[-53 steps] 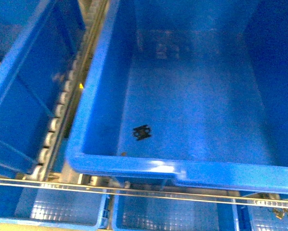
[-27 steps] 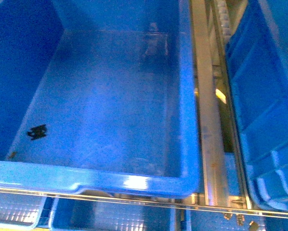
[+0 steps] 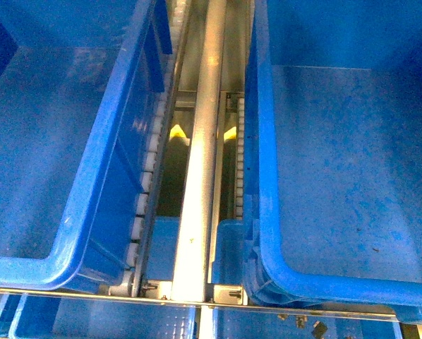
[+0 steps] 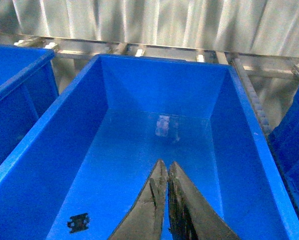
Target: Pick red and yellow buttons and place in box
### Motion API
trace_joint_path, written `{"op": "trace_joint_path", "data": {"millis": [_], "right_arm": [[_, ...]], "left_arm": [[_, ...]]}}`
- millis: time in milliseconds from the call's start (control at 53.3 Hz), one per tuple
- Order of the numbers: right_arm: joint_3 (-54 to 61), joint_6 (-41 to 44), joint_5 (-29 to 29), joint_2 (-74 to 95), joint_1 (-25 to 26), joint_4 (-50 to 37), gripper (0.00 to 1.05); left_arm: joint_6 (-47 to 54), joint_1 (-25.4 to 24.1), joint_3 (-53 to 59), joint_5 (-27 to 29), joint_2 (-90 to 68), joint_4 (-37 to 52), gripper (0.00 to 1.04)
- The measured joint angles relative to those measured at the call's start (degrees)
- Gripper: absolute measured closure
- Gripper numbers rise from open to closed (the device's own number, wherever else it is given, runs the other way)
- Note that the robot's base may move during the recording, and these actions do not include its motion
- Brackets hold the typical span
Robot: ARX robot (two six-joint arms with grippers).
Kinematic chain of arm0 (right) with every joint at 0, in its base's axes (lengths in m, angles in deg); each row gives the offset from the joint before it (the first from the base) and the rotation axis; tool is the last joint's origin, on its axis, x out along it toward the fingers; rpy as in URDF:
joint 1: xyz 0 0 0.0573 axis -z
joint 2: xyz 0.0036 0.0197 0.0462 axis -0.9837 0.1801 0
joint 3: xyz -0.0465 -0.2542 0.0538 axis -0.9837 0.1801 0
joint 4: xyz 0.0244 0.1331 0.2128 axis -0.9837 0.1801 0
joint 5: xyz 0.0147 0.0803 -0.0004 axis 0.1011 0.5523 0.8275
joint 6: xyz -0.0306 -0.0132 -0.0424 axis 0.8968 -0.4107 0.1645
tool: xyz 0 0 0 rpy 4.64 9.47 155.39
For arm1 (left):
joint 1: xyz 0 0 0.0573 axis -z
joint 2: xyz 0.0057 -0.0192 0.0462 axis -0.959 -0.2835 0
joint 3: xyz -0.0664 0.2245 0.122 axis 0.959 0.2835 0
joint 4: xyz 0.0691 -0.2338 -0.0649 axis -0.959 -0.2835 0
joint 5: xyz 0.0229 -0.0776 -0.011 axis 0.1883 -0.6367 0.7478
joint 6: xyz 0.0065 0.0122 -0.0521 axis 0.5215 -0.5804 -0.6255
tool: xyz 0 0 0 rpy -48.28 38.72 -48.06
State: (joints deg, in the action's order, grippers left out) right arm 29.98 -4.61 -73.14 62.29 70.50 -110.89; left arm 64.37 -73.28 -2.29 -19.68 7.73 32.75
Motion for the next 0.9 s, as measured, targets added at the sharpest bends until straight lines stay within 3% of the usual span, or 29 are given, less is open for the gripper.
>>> {"op": "trace_joint_path", "data": {"millis": [563, 695, 901], "right_arm": [[-0.02, -0.04, -0.11, 0.61, -0.37, 0.04, 0.65], [-0.11, -0.17, -0.35, 0.85, -0.52, 0.04, 0.65], [-0.61, -0.26, -1.20, 1.90, -0.74, 0.04, 0.65]], "left_arm": [[0.00, -0.02, 0.00, 0.07, 9.64, -9.57, 1.02], [0.00, -0.02, 0.00, 0.07, 17.68, -19.34, 1.02], [0.02, -0.07, 0.00, 0.07, 18.93, -19.82, 1.02]]}}
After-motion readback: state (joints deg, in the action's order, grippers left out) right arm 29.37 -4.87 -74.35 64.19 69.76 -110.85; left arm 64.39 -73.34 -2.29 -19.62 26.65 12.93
